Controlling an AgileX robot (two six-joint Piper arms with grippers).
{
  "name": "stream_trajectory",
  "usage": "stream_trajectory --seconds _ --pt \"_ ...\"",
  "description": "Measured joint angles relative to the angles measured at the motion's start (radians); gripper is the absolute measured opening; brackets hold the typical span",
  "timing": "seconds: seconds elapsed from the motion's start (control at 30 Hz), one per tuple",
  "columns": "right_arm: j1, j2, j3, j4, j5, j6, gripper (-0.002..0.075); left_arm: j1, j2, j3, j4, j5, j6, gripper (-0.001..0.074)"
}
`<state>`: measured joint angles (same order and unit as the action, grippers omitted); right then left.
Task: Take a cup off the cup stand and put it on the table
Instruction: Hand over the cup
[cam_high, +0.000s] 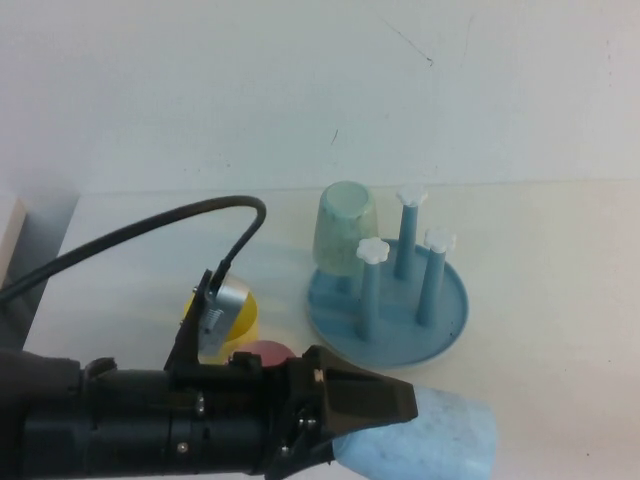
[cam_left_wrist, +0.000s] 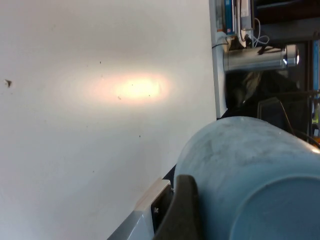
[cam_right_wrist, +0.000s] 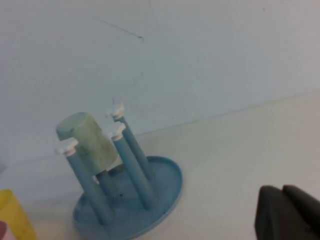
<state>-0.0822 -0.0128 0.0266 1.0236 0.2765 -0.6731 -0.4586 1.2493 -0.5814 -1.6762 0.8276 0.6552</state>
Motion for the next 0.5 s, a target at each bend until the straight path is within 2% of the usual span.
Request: stream_trajectory --seconds 0.17,0.5 --pt "0.000 0.066 -0.002 0.178 0.117 -0.284 -0.0003 0.039 0.000 0.001 -0.002 0.002 -0.010 0.0559" --pt "0.019 0.454 -0.259 0.275 0.292 -0.746 -0.0003 0.073 0.067 -0.002 -0.006 0.024 -0.182 0.0559"
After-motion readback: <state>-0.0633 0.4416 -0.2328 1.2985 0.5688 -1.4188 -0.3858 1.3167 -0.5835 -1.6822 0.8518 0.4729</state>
